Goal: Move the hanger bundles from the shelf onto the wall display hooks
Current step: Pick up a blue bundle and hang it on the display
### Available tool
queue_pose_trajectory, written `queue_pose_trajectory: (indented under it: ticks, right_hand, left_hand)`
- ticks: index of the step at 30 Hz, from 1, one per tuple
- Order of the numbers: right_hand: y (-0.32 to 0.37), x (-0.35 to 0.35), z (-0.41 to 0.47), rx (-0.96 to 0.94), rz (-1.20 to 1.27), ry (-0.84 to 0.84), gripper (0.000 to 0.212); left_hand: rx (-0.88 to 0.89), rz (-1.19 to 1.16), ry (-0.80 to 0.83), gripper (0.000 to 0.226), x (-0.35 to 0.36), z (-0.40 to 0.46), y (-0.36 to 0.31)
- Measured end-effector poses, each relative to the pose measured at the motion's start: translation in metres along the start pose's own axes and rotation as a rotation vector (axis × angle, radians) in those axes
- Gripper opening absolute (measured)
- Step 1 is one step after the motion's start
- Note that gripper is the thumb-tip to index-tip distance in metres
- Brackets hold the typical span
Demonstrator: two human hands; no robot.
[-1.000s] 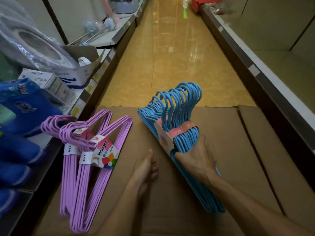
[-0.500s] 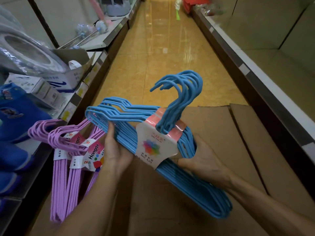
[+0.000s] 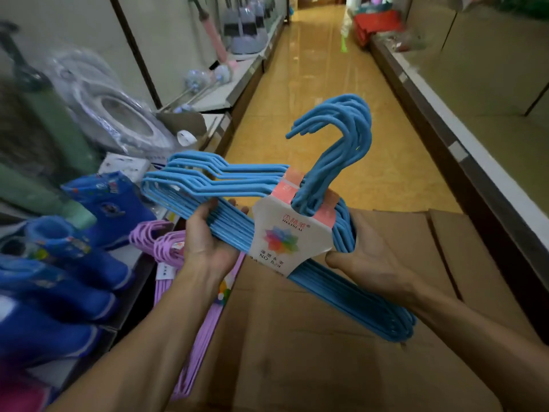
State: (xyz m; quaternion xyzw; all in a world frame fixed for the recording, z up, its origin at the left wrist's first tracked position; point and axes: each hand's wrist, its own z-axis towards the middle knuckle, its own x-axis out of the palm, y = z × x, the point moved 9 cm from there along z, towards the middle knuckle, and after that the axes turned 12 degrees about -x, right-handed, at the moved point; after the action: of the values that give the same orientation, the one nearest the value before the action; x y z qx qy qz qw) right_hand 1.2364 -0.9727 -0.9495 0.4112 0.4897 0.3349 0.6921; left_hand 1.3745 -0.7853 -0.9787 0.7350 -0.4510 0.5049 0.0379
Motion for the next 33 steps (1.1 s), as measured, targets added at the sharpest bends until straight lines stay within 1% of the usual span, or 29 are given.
queue_pose_trajectory:
  ticks: [2, 4, 10, 12, 15, 17, 18, 20, 22, 25, 27, 29, 30, 33]
  right_hand:
    - [0.034, -0.007, 0.01, -0.033, 0.019, 0.0, 0.071]
    - [0.076, -0.016, 0.015, -0.058, 0.036, 0.004, 0.078]
    - [0.227, -0.057, 0.034, -0.085, 0.119, 0.038, 0.083]
    - [0.287, -0.078, 0.043, -0.094, 0.125, 0.052, 0.084]
    - [0.38, -0.111, 0.053, -0.105, 0.11, 0.086, 0.077]
    - [0.443, -0.133, 0.057, -0.098, 0.124, 0.098, 0.07]
    - [0.474, -0.144, 0.059, -0.094, 0.118, 0.101, 0.065]
    - [0.535, -0.169, 0.063, -0.097, 0.077, 0.094, 0.058]
    - [0.593, -0.191, 0.065, -0.097, 0.046, 0.086, 0.054]
    - [0.673, -0.218, 0.062, -0.096, 0.02, 0.096, 0.052]
    - [0.718, -0.232, 0.06, -0.116, 0.005, 0.103, 0.055]
    - [0.756, -0.244, 0.057, -0.119, -0.003, 0.099, 0.057]
    - [0.774, -0.25, 0.057, -0.125, -0.004, 0.091, 0.058]
    - [0.816, -0.262, 0.054, -0.143, -0.003, 0.075, 0.057]
  left_hand:
    - [0.035, 0.045, -0.024, 0.01, 0.023, -0.023, -0.023]
    - [0.029, 0.046, -0.031, 0.014, 0.048, -0.05, -0.043]
    - [0.059, 0.001, -0.055, 0.044, 0.14, -0.144, -0.111]
    - [0.079, 0.013, -0.071, 0.037, 0.18, -0.181, -0.14]
    - [0.126, 0.052, -0.07, 0.018, 0.251, -0.244, -0.183]
    - [0.196, 0.1, -0.098, 0.008, 0.299, -0.289, -0.219]
    - [0.226, 0.118, -0.112, 0.008, 0.324, -0.312, -0.235]
    - [0.269, 0.14, -0.145, 0.02, 0.369, -0.356, -0.267]
    - [0.322, 0.173, -0.2, 0.024, 0.408, -0.397, -0.295]
    - [0.368, 0.16, -0.256, 0.017, 0.461, -0.458, -0.325]
    - [0.387, 0.151, -0.303, 0.011, 0.487, -0.493, -0.341]
    - [0.396, 0.154, -0.313, 0.009, 0.511, -0.524, -0.355]
    - [0.404, 0.154, -0.301, 0.012, 0.524, -0.537, -0.361]
    - [0.439, 0.167, -0.26, 0.035, 0.555, -0.569, -0.378]
